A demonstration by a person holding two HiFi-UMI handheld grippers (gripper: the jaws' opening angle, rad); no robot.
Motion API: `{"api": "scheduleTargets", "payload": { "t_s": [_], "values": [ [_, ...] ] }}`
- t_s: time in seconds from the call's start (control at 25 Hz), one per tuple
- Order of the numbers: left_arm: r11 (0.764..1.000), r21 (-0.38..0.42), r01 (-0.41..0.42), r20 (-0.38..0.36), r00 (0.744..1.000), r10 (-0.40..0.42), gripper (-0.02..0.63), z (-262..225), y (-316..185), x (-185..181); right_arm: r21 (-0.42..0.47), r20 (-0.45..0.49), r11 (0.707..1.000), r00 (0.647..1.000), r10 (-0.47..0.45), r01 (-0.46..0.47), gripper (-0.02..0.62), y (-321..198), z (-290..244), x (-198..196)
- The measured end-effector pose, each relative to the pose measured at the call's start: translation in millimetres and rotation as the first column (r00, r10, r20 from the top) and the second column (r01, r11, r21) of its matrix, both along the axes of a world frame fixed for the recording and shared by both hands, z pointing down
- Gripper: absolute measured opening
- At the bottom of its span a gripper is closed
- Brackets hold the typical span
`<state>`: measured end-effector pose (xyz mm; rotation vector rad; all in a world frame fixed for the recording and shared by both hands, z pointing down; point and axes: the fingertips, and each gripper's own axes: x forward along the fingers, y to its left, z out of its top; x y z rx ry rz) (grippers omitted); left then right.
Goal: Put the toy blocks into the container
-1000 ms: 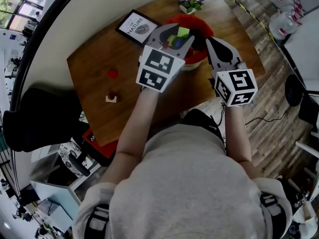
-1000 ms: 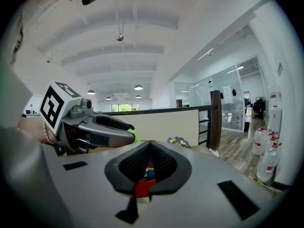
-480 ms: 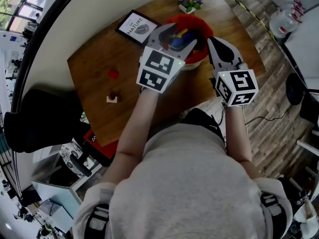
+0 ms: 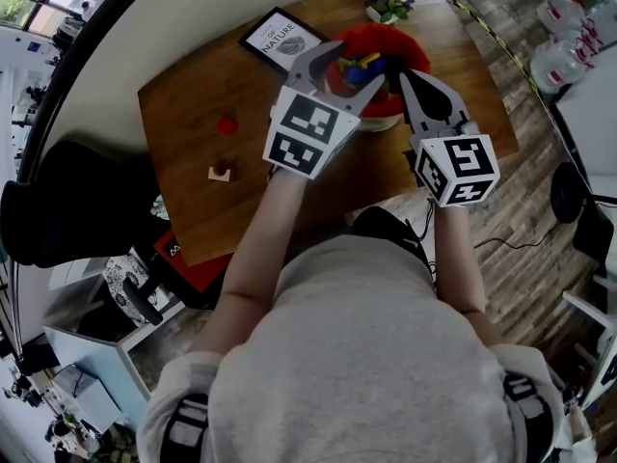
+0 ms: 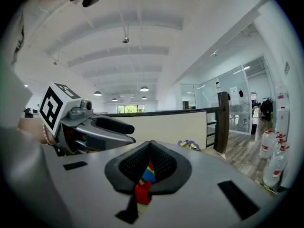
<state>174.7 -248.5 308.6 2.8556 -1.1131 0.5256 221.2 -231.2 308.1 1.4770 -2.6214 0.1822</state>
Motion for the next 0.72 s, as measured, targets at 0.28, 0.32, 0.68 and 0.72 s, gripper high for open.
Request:
{"api": "scheduleTargets", "payload": {
  "t_s": [0.28, 0.32, 0.68, 0.72],
  "values": [
    [0.998, 0.026, 0.059, -0.026, 0.998, -0.058, 0.267, -12, 13, -34, 0.022, -0.008, 0.997, 0.997, -0.078, 0.078, 0.011, 13, -12, -41],
    [0.997, 0.028, 0.068, -0.026, 0.997, -0.067, 0.267, -13, 15, -40, 0.023, -0.009, 0.996, 0.996, -0.085, 0.085, 0.011, 15, -13, -47],
    [0.987, 0.015, 0.158, -0.024, 0.987, -0.158, 0.268, -20, 44, -115, 0.012, -0.024, 0.984, 0.984, -0.178, 0.178, 0.011, 31, -19, -113],
    [0.985, 0.015, 0.171, -0.025, 0.985, -0.17, 0.268, -21, 47, -124, 0.01, -0.025, 0.981, 0.981, -0.193, 0.193, 0.011, 32, -18, -122]
  ]
}}
